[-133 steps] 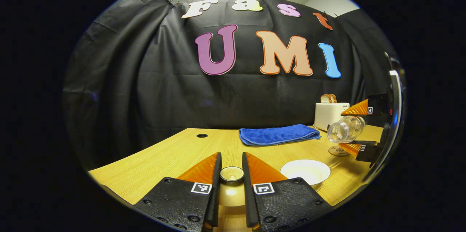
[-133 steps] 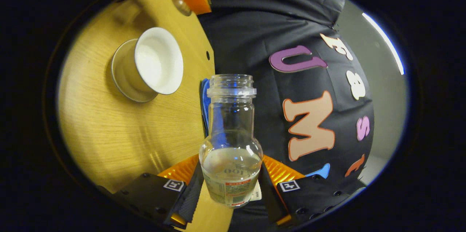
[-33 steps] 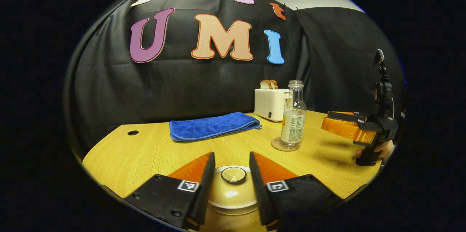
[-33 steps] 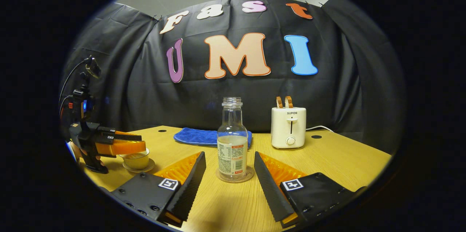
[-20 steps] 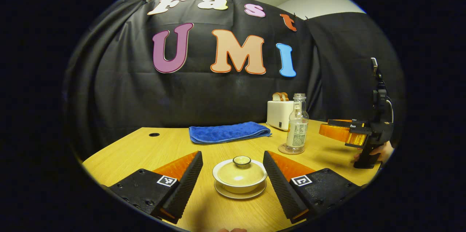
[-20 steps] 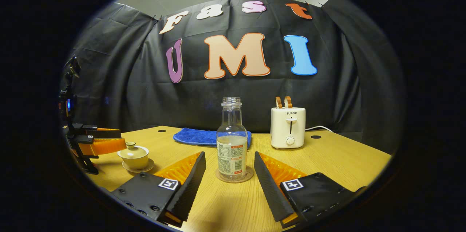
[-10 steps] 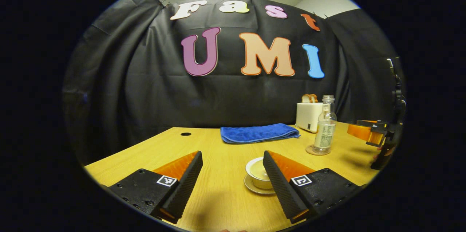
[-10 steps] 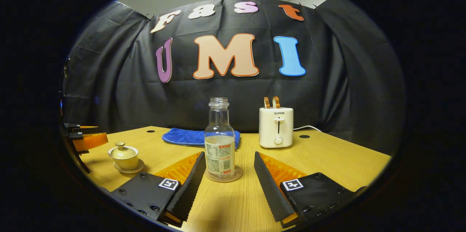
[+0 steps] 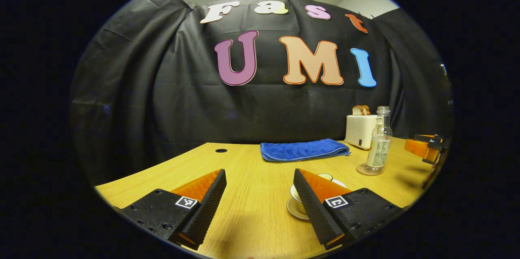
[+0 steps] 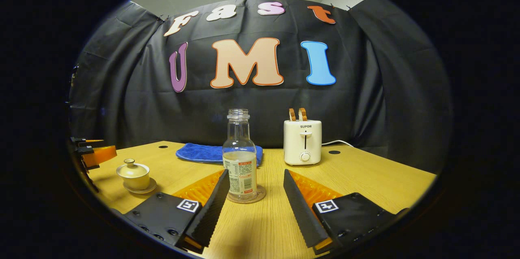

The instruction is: Open the teacup lid with one hand, grasp the water bottle and pour water into the teacup with the other hand; after pouring, place the water bottle on the coaster and then close the teacup lid.

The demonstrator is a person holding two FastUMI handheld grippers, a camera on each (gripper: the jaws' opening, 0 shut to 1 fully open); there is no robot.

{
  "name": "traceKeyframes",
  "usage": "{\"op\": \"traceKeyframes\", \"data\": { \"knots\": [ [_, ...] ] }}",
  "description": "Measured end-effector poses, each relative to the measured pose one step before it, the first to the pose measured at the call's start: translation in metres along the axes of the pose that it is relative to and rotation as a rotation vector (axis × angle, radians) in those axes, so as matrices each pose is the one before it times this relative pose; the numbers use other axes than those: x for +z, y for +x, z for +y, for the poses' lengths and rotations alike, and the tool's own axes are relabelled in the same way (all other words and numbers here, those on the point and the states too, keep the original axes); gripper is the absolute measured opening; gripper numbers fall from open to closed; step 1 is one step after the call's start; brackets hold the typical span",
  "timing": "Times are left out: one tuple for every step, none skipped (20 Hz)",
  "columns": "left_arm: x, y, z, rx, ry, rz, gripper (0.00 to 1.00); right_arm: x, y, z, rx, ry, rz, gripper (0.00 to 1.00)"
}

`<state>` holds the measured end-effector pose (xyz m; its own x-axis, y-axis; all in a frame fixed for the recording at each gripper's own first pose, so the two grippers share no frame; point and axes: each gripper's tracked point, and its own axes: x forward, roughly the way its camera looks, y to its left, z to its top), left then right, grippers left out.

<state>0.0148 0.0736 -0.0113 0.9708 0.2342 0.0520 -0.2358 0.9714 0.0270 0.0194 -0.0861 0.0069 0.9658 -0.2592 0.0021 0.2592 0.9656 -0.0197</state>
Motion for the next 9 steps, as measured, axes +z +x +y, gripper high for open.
{"op": "traceKeyframes", "data": {
  "knots": [
    [-0.00018,-0.00077,0.00225,0.00987,0.00086,-0.00029,0.97,0.00066,0.00011,-0.00288,-0.0139,-0.00057,-0.0023,0.83],
    [-0.00039,0.0007,0.00332,0.01493,-0.00097,0.00368,0.97,-0.00036,0.0003,-0.00091,-0.00659,0.00018,0.00024,0.83],
    [0.00044,-0.00099,0.00253,0.01433,0.00055,-0.00106,0.97,-0.00015,-0.00028,0.00096,-0.00039,-0.0002,0.00044,0.83],
    [-0.00051,-0.00017,0.00114,0.00857,0.00019,0.00028,0.98,0.00001,-0.00028,0.00004,-0.00011,0.00012,-0.00017,0.83],
    [-0.00023,-0.00105,0.00014,0.00278,0.00004,0.00035,0.97,0.00038,0.00008,-0.00028,0.00002,-0.00017,-0.0005,0.83],
    [0.00042,-0.00021,-0.00073,0.00012,-0.00001,-0.00063,0.98,-0.00034,-0.0001,-0.00023,-0.00011,0.00038,0.00054,0.83],
    [-0.00024,0.00075,0.00071,-0.00058,0.00003,-0.00009,0.98,-0.00006,0.00017,0.00014,0.00006,-0.00022,-0.00059,0.82],
    [0.00078,0.00039,-0.00061,-0.00153,-0.00005,0.00015,0.98,-0.00034,-0.00023,-0.00026,-0.00021,0.00051,0.00024,0.83],
    [-0.00001,-0.00032,-0.00115,-0.00628,-0.0004,-0.00099,0.98,0.00066,-0.00002,0.0005,0.00134,-0.00038,-0.00016,0.83]
  ]
}}
